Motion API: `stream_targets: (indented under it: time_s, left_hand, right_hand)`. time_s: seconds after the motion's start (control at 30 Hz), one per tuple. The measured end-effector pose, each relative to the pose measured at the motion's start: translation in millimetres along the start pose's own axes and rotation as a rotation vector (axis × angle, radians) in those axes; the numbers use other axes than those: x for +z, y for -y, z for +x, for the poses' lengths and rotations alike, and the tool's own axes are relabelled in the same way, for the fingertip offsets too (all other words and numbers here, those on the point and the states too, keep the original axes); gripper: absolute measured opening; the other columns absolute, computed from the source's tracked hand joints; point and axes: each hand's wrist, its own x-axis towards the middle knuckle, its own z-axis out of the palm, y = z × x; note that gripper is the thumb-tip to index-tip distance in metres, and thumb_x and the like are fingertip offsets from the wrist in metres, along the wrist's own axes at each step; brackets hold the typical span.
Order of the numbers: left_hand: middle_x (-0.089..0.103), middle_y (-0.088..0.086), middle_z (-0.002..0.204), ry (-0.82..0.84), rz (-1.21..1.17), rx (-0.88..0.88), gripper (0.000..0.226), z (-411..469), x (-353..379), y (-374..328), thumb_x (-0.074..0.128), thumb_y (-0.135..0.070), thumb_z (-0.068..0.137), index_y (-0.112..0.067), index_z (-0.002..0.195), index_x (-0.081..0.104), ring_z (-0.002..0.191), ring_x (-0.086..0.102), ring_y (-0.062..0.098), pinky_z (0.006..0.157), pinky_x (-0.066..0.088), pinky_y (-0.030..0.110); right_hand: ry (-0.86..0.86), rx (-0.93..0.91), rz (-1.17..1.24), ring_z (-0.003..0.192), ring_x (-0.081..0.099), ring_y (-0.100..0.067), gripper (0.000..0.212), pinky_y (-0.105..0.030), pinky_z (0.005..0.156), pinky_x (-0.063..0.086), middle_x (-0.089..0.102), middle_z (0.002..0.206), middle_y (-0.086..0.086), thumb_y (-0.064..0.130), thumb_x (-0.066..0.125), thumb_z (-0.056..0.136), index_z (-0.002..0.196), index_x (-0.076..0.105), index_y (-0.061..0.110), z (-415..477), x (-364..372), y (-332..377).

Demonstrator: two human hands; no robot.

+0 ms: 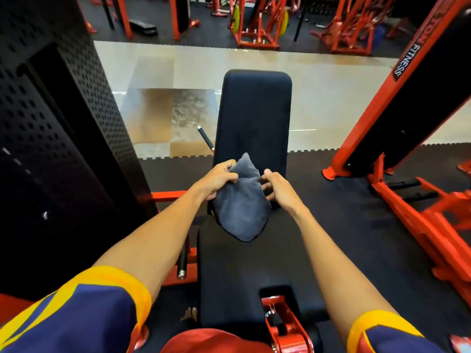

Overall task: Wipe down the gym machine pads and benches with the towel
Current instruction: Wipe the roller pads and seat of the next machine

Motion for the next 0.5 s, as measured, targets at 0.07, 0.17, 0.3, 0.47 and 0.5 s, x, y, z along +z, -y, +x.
stream_targets:
  time_s: [0.07, 0.17, 0.3, 0.47, 0.5]
  left_hand:
    - [0.044, -0.001, 0.075, 0.018, 0.032, 0.032, 0.027, 12.4, 0.6, -13.6, 0.048, 0.007, 0.077, -0.019, 0.08, 0.044, 0.068, 0.043, 0.01, 0.064, 0.034, 0.03]
    - [0.049, 0.005, 0.087, 0.083, 0.021, 0.047, 0.035, 30.2, -1.0, -30.0, 0.049, 0.0, 0.065, -0.016, 0.097, 0.048, 0.079, 0.048, 0.015, 0.065, 0.038, 0.029]
    - [0.059, 0.006, 0.094, 0.162, -0.045, 0.039, 0.046, 56.2, -10.2, -51.5, 0.055, -0.001, 0.065, -0.016, 0.108, 0.05, 0.087, 0.057, 0.018, 0.071, 0.047, 0.029]
    - [0.073, 0.016, 0.114, 0.172, -0.062, 0.075, 0.052, 94.1, -18.2, -66.8, 0.082, -0.008, 0.077, -0.016, 0.118, 0.053, 0.107, 0.069, 0.028, 0.097, 0.055, 0.042]
    - [0.073, 0.018, 0.114, 0.124, -0.035, 0.1, 0.054, 102.9, -22.3, -70.2, 0.084, -0.01, 0.074, -0.019, 0.118, 0.054, 0.106, 0.07, 0.029, 0.098, 0.055, 0.043]
  right_hand:
    - [0.022, 0.035, -0.001, 0.1, 0.066, -0.015, 0.05, -0.03, 0.086, 0.048, 0.066, 0.12, 0.001, 0.053, 0.056, 0.101, 0.143, 0.051, 0.026, 6.3, -10.9, 0.8]
    - [0.09, 0.011, 0.088, 0.125, 0.055, -0.014, 0.088, -0.032, 0.104, 0.041, 0.055, 0.135, 0.005, 0.042, 0.076, 0.092, 0.161, 0.022, 0.035, 16.9, -21.5, 8.2]
    - [0.092, -0.118, -0.048, 0.086, 0.059, -0.011, 0.043, -0.031, 0.08, 0.048, 0.064, 0.096, -0.012, 0.029, 0.083, 0.086, 0.12, 0.066, 0.009, 39.4, -39.2, 29.7]
    - [-0.006, -0.131, -0.181, 0.065, 0.053, -0.014, 0.024, -0.033, 0.064, 0.043, 0.052, 0.074, -0.008, 0.016, 0.077, 0.09, 0.082, 0.056, 0.006, 62.5, -47.8, 51.6]
    - [-0.021, -0.12, -0.175, 0.067, 0.051, -0.009, 0.021, -0.028, 0.064, 0.041, 0.053, 0.073, 0.001, 0.014, 0.074, 0.091, 0.082, 0.055, 0.015, 67.6, -48.1, 57.6]
